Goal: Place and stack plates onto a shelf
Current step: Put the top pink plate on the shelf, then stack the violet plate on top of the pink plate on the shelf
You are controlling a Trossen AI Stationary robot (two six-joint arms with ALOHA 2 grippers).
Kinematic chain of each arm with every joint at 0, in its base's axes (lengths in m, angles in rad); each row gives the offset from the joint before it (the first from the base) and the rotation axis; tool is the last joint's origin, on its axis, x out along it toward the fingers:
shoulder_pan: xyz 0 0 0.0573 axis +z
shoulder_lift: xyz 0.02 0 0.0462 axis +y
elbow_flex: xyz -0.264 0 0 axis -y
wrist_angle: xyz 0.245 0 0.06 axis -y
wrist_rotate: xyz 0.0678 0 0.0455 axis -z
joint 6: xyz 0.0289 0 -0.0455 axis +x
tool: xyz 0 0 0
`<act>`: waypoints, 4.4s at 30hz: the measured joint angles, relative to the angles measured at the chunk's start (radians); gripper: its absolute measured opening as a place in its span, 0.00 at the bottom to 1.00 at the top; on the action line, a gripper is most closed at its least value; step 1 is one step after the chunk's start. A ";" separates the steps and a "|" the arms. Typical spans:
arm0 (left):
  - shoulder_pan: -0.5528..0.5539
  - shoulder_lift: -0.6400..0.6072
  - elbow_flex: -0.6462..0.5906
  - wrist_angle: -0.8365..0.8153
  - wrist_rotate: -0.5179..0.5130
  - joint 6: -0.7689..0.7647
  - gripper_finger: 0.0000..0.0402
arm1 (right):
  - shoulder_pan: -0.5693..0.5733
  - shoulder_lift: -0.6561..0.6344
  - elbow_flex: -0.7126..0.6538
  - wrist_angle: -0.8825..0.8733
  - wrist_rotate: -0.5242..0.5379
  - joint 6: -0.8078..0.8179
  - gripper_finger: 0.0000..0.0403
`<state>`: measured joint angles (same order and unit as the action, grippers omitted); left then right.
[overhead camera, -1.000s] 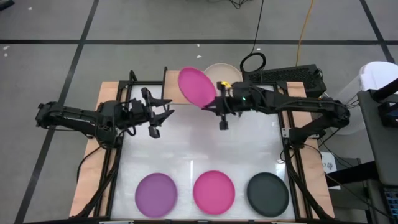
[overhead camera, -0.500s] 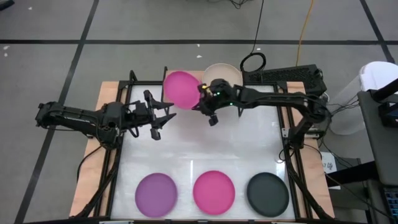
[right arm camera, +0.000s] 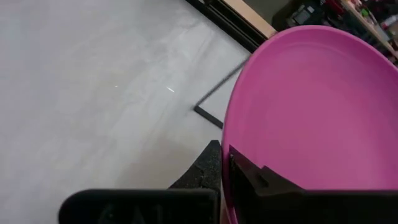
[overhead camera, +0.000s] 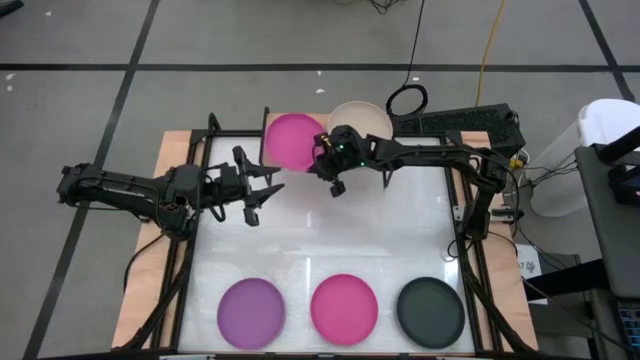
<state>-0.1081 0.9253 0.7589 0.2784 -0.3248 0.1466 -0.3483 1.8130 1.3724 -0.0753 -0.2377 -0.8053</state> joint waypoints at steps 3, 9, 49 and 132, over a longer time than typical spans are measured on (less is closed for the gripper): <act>0.000 0.005 0.000 0.003 0.000 -0.001 0.47 | -0.011 -0.007 0.000 -0.003 0.001 0.025 0.00; 0.000 0.006 0.000 0.001 0.000 -0.001 0.47 | -0.011 -0.007 -0.001 -0.010 0.004 0.030 0.09; -0.074 0.329 -0.001 -0.081 0.078 -0.112 0.47 | 0.357 -1.019 -0.756 0.180 0.034 0.478 0.31; -0.304 0.658 0.169 -0.890 0.509 -0.480 0.47 | 0.435 -1.126 -0.900 0.267 0.137 0.584 0.31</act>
<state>-0.4119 1.5837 0.9279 -0.6118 0.1844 -0.3332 0.0872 0.6868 0.4721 0.1914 -0.1007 -0.2217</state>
